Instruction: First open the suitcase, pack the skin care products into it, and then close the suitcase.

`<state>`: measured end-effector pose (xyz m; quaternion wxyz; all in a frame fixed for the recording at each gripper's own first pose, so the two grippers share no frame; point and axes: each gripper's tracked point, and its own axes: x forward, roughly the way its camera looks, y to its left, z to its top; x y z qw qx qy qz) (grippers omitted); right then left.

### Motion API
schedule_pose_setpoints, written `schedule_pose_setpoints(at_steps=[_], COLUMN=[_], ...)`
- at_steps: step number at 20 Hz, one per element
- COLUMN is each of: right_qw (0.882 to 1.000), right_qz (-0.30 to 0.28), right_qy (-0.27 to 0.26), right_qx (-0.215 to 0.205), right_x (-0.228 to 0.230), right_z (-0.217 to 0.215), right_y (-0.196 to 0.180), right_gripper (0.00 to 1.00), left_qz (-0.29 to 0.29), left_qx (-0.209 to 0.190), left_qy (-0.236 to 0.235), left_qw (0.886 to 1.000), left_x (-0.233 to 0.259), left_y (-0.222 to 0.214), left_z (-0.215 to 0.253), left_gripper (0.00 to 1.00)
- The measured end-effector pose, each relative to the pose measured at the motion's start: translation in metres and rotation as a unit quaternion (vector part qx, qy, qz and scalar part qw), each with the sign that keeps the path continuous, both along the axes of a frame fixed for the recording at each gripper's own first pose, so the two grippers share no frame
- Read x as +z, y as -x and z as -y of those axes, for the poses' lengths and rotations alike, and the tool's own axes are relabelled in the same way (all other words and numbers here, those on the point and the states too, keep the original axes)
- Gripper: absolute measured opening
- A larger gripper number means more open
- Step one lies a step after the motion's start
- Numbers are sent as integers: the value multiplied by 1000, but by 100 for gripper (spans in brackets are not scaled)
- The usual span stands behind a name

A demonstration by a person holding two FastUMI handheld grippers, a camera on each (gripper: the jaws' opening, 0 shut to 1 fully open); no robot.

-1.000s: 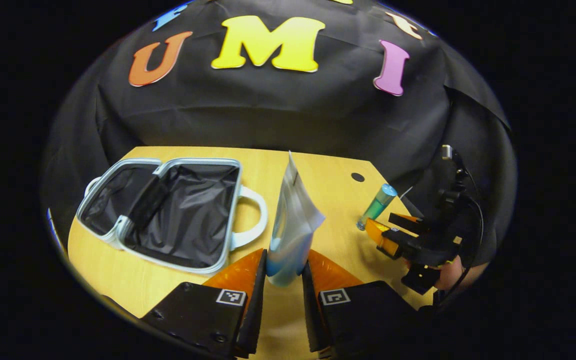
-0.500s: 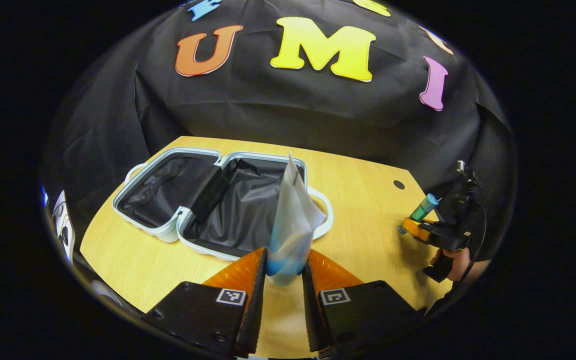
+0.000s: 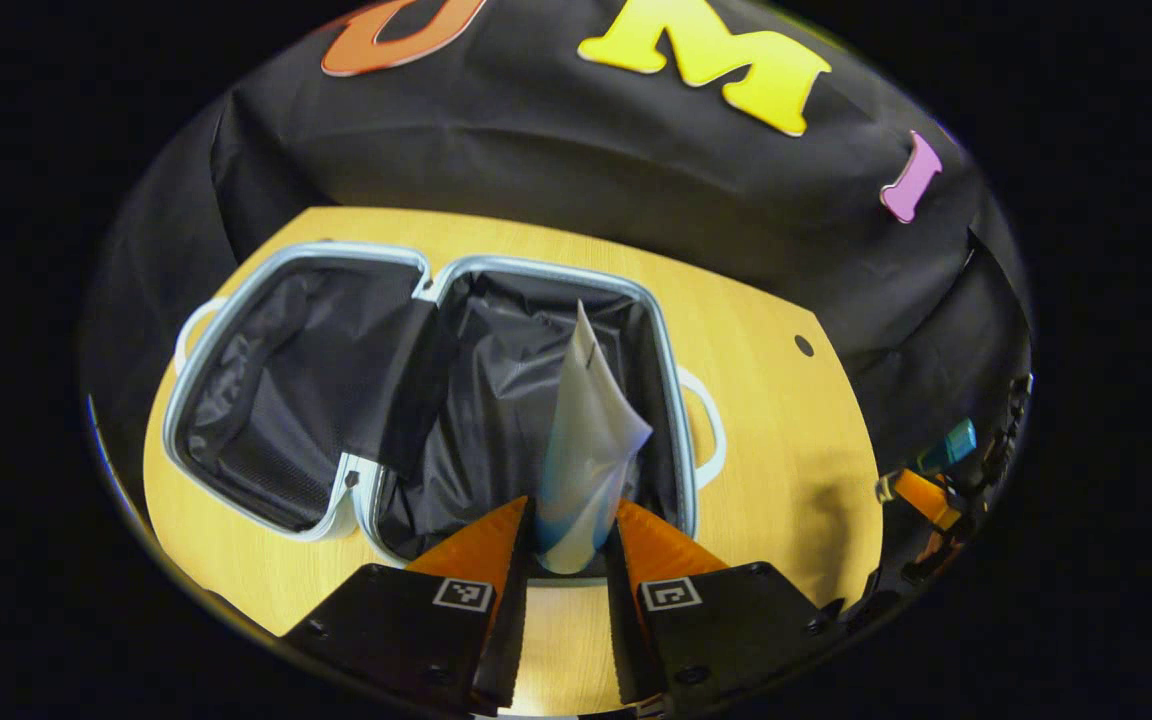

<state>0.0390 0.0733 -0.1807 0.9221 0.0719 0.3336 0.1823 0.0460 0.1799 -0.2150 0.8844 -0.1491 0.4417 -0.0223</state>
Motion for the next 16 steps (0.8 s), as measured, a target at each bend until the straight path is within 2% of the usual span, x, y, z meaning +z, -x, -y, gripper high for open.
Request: schedule_pose_setpoints(at_steps=[2, 3, 4, 7, 8, 9, 10, 11, 12, 15, 16], right_qw=[1000, 999, 999, 1000, 1000, 999, 999, 999, 999, 999, 999], right_qz=[-11, -13, -12, -5, -6, -4, -1, 4, 6, -8, -9], right_qy=[-23, -30, -31, -24, -27, -32, -34, -35, -38, -37, -32], right_qx=[-8, -12, -14, -12, -12, -11, -11, -11, -10, 15, 26], right_x=[15, 20, 24, 34, 37, 42, 46, 50, 54, 58, 61], right_z=[-5, -8, -10, -14, -16, -18, -20, -21, -23, -41, -47], right_y=[21, 30, 36, 50, 53, 55, 55, 56, 57, 63, 64], right_gripper=[35, 33, 34, 34, 34, 35, 35, 35, 35, 32, 35], left_qz=[-45, -66, -87, -141, -163, -177, -187, -192, -193, -198, -197], left_qx=[-11, -13, -17, -36, -38, -40, -42, -43, -45, -36, -36], left_qy=[-3, -1, -3, -10, -5, 1, 4, 5, 3, 7, 7], left_qw=[999, 998, 996, 989, 986, 983, 982, 981, 980, 979, 980], left_x=[-25, -37, -47, -69, -72, -78, -79, -81, -84, -89, -89], left_y=[-11, -16, -19, -23, -21, -22, -23, -23, -23, -24, -25], left_z=[-17, -22, -27, -34, -34, -31, -31, -30, -30, -29, -29], left_gripper=[40, 48, 40, 40, 47, 40, 40, 32, 39, 39, 39])
